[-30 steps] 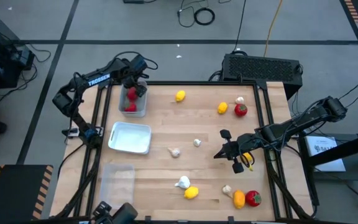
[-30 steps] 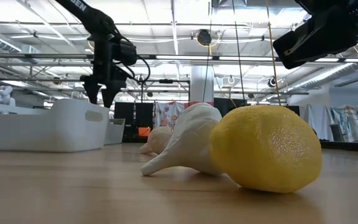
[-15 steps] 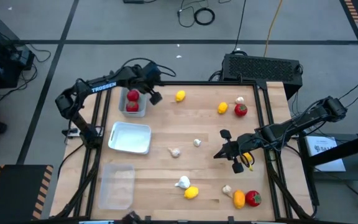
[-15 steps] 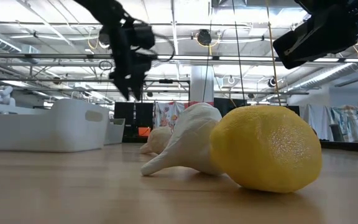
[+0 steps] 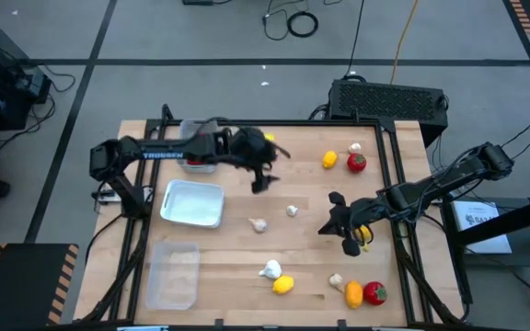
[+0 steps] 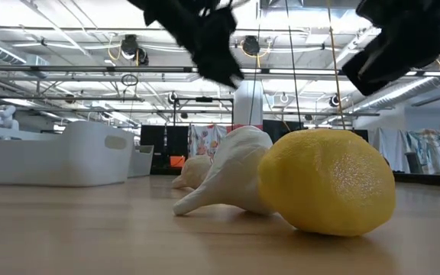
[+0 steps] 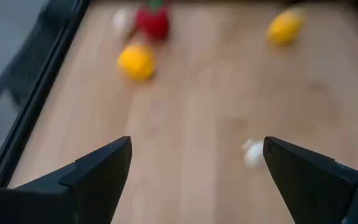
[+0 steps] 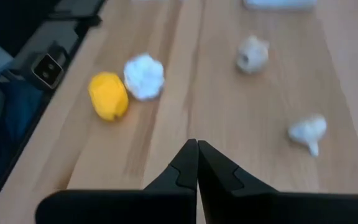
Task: Sort produce into baskets
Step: Put the red tomato into the gray bin
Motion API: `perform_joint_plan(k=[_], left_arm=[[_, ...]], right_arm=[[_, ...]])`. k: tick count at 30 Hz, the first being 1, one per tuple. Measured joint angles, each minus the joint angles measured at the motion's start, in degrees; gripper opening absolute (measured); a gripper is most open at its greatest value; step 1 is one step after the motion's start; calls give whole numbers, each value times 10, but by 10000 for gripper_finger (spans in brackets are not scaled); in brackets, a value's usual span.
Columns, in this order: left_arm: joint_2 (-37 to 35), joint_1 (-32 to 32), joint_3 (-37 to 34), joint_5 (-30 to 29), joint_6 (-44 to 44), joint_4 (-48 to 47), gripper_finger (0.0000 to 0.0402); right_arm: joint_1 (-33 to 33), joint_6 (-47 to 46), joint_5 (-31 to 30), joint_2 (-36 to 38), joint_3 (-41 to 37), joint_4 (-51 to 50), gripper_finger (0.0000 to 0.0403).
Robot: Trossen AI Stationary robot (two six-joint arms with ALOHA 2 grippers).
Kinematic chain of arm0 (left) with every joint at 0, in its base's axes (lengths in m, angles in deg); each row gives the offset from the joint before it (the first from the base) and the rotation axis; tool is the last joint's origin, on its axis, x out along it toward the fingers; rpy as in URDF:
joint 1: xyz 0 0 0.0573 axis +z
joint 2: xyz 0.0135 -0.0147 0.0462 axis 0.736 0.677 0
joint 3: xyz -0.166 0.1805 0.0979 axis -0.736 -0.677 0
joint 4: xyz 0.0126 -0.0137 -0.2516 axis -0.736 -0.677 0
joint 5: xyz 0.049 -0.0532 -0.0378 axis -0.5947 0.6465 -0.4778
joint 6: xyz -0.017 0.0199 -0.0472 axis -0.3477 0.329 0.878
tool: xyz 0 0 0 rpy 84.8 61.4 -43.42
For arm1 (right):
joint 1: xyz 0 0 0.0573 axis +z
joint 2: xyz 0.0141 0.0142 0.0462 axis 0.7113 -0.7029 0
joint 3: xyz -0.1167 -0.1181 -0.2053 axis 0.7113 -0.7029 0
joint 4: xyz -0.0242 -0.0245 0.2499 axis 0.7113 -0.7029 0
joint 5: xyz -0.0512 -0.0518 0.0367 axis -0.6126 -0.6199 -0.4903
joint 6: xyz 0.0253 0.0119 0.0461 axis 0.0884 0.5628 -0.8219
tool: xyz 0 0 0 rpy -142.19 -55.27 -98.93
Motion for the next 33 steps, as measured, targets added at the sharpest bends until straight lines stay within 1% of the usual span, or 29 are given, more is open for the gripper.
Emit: perform_joint_plan(k=[3, 5, 7, 9, 12, 13, 15, 18, 21, 24, 30, 33], left_arm=[[3, -36, 0, -3, -10, 20, 370], [8, -57, 0, -4, -15, 37, 370], [11, -76, 0, -4, -27, 39, 370], [12, -89, 0, -4, -36, 36, 370], [11, -99, 0, -12, -41, 28, 370], [11, -99, 0, -14, -41, 22, 370], [11, -99, 0, -15, -42, 4, 370], [11, -92, 0, -15, -45, -16, 370], [11, -80, 0, -17, -46, -25, 370], [11, -70, 0, -17, -46, -24, 370], [11, -55, 0, -17, -46, -40, 370], [11, -53, 0, -17, -46, -52, 370]], right_arm=[[0, -34, -1, 0, 44, -91, 0], [0, -48, -5, 0, 84, -170, 0], [-1, -54, -29, 0, 126, -251, 0], [-5, -61, -92, 0, 168, -333, 0], [-23, -75, -220, 0, 215, -452, 0], [-34, -85, -250, 0, 229, -487, 0], [-70, -95, -277, 0, 254, -551, 0], [-142, -90, -261, 0, 271, -597, 1], [-224, -54, -216, 0, 272, -606, 13], [-308, -11, -173, -12, 272, -603, 36], [-452, 58, -119, -63, 272, -593, 89], [-498, 84, -119, -101, 272, -586, 113]])
